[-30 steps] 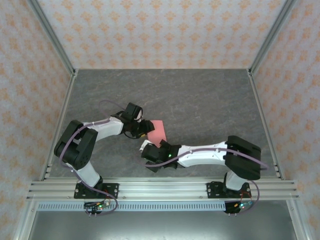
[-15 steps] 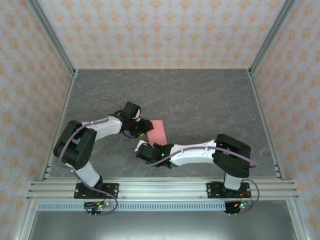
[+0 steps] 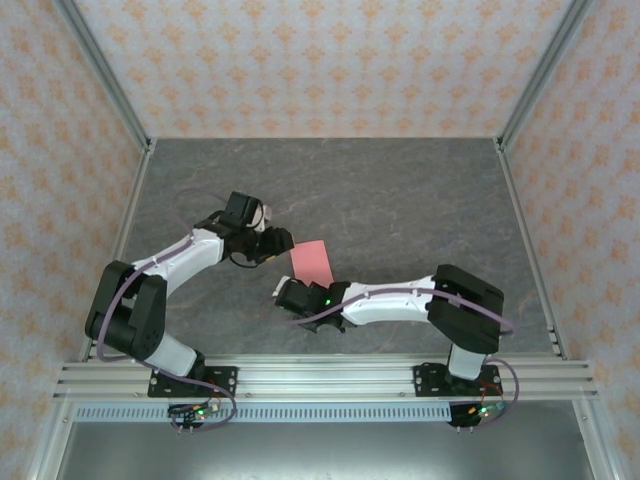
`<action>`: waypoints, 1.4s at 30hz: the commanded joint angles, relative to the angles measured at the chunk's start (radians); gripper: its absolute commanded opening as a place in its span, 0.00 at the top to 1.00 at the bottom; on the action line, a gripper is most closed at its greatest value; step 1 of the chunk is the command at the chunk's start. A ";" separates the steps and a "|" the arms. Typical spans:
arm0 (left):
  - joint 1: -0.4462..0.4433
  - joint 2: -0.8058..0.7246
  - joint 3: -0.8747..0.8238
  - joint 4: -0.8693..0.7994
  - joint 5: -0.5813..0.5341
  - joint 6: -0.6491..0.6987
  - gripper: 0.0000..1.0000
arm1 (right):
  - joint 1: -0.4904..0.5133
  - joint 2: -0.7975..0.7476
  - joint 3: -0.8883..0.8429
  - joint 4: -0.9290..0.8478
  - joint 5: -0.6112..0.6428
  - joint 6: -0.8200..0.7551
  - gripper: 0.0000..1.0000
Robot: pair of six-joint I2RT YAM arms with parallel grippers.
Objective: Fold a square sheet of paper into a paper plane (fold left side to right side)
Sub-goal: Third fold the triangle at the center of the table.
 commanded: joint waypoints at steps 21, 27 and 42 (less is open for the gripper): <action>-0.116 0.466 0.333 -0.002 0.066 0.103 0.79 | -0.084 -0.042 0.034 -0.025 -0.208 0.091 1.00; -0.120 0.500 0.332 -0.011 0.054 0.118 0.80 | -0.146 -0.053 0.030 -0.021 -0.330 0.119 1.00; -0.126 0.525 0.326 -0.030 0.031 0.145 0.82 | -0.317 -0.060 -0.006 0.031 -0.457 0.210 1.00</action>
